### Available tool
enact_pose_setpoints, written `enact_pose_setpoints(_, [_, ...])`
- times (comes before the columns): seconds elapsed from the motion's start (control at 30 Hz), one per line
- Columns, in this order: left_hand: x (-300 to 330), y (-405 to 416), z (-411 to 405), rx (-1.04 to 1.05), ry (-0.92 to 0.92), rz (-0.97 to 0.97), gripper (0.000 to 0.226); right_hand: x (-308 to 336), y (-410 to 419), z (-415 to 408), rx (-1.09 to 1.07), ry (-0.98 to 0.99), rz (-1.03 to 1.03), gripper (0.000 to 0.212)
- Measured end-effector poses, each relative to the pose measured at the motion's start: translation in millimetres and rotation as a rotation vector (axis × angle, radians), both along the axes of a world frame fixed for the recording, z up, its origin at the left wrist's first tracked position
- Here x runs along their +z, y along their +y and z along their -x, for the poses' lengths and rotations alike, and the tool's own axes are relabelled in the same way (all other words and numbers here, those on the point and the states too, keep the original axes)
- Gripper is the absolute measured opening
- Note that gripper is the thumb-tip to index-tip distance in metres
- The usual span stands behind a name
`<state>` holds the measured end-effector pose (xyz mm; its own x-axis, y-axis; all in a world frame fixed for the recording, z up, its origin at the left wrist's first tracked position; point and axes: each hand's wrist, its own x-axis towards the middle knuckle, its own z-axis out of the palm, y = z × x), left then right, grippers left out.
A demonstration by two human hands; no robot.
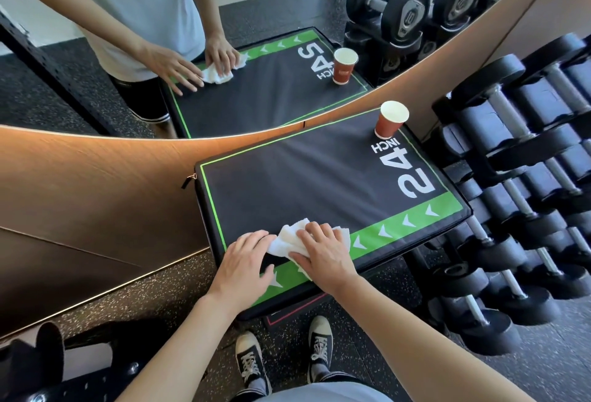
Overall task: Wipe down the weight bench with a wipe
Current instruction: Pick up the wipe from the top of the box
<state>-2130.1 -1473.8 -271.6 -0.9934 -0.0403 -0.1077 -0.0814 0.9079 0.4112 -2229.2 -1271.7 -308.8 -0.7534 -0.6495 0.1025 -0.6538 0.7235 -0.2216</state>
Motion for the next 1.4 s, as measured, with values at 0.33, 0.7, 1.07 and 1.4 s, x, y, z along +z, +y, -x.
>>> enact_pose_setpoints(0.33, [11.9, 6.7, 0.2, 0.044, 0.009, 0.021, 0.059, 0.0, -3.2, 17.0, 0.104, -0.021, -0.029, 0.058])
enact_pose_setpoints(0.7, [23.7, 20.2, 7.2, 0.085, -0.006, 0.066, 0.058, -4.9, -2.6, 23.9, 0.125, -0.070, 0.046, 0.041])
enact_pose_setpoints(1.07, [48.7, 44.3, 47.6, -0.109, 0.073, 0.045, 0.059, 26.6, 43.8, 23.7, -0.175, 0.011, 0.109, 0.045])
enact_pose_setpoints(1.4, [66.1, 46.2, 50.2, -0.475, 0.165, 0.057, 0.058, 52.3, 69.4, -57.2, -0.580, -0.088, 0.123, 0.048])
